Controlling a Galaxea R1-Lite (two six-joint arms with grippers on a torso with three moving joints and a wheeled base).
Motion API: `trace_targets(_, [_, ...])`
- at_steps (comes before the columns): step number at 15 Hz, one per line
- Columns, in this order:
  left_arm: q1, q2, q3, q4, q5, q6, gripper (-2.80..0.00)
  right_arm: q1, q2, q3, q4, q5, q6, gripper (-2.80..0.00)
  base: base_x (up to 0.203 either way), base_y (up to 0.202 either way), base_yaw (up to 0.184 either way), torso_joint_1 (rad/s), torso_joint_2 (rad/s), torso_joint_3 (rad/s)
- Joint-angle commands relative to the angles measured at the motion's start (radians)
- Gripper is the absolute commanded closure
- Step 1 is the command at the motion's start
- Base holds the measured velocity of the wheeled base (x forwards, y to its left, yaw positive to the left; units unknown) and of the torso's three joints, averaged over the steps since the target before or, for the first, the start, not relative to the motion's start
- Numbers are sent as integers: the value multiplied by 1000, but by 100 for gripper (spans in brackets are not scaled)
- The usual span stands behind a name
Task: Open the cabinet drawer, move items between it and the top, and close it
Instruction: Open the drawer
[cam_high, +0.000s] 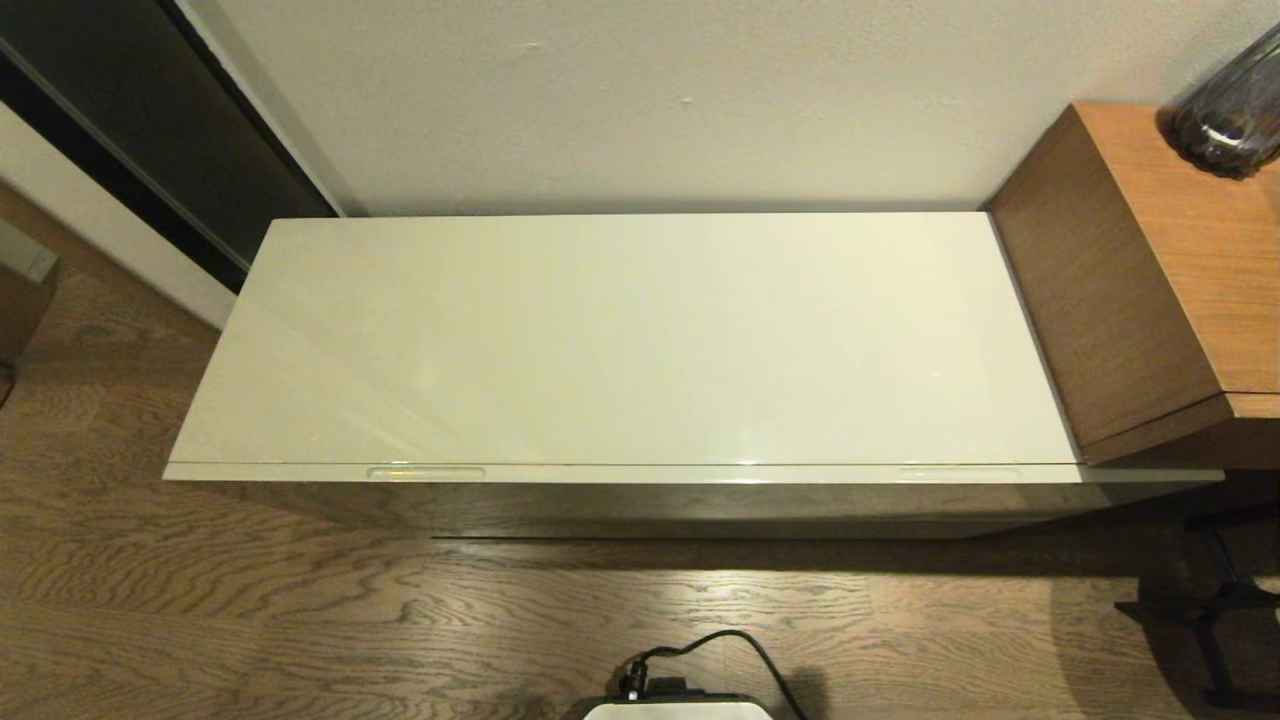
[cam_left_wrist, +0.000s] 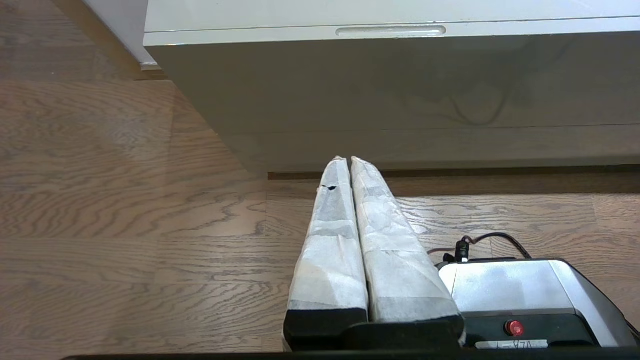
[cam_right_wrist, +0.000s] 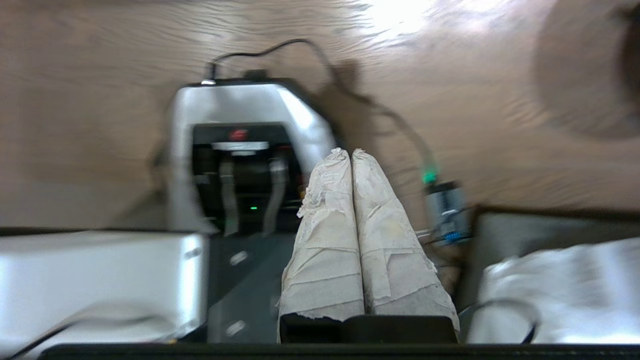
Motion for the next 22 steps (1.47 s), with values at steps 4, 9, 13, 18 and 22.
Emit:
trace_targets(4, [0,0,0,0,1,0,0,-254,-236,-22,139,136,-38,0,0,0,0,0,0,0])
trace_targets(9, [0,0,0,0,-1,0,0,-586,-473,93,220,248,-329,0,0,0,0,0,0,0])
trace_targets(13, [0,0,0,0,-1,0,0,-531,-473,114,195,202,-342,0,0,0,0,0,0,0])
trace_targets(18, [0,0,0,0,-1,2,0,-380,-502,147,187,107,-313,0,0,0,0,0,0,0])
trace_targets(22, [0,0,0,0,-1,0,0,-400,-707,383,-5,74,-401,0,0,0,0,0,0,0])
